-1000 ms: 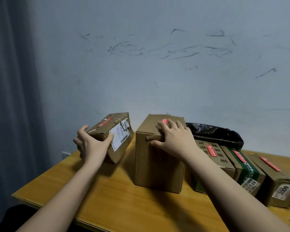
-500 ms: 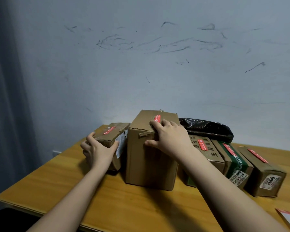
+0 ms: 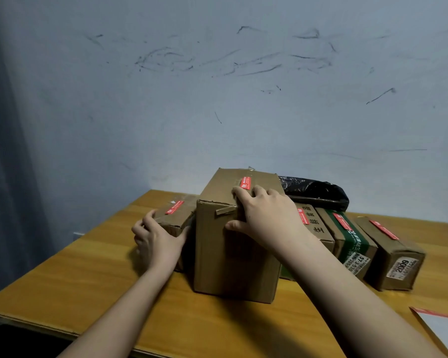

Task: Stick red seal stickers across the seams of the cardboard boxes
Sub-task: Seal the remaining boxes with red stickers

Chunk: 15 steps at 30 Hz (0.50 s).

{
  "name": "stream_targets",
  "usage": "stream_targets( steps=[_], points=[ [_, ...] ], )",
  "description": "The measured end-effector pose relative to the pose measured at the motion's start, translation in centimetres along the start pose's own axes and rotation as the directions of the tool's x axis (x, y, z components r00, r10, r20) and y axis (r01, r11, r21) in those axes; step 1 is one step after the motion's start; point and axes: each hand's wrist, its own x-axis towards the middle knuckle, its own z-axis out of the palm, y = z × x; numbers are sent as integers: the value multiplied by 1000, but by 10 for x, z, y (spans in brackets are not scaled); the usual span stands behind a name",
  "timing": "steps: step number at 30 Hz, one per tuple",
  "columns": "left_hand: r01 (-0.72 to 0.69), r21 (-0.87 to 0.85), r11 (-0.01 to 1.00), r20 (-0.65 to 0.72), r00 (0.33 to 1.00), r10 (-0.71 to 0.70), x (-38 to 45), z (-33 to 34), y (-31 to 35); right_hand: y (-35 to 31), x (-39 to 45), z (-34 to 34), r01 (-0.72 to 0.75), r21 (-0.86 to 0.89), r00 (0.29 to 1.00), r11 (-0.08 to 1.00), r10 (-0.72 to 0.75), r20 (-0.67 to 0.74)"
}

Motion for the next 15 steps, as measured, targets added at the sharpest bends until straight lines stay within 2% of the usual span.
stream_targets(
  steps=[10,15],
  points=[
    [-5,106,994,132,991,-9,-2,4,4,5,4,2,-14,-9,1000,1000,14,8],
    [-13,102,995,151,988,-3,-4,3,5,7,5,5,-16,-4,1000,1000,16,5]
  ],
)
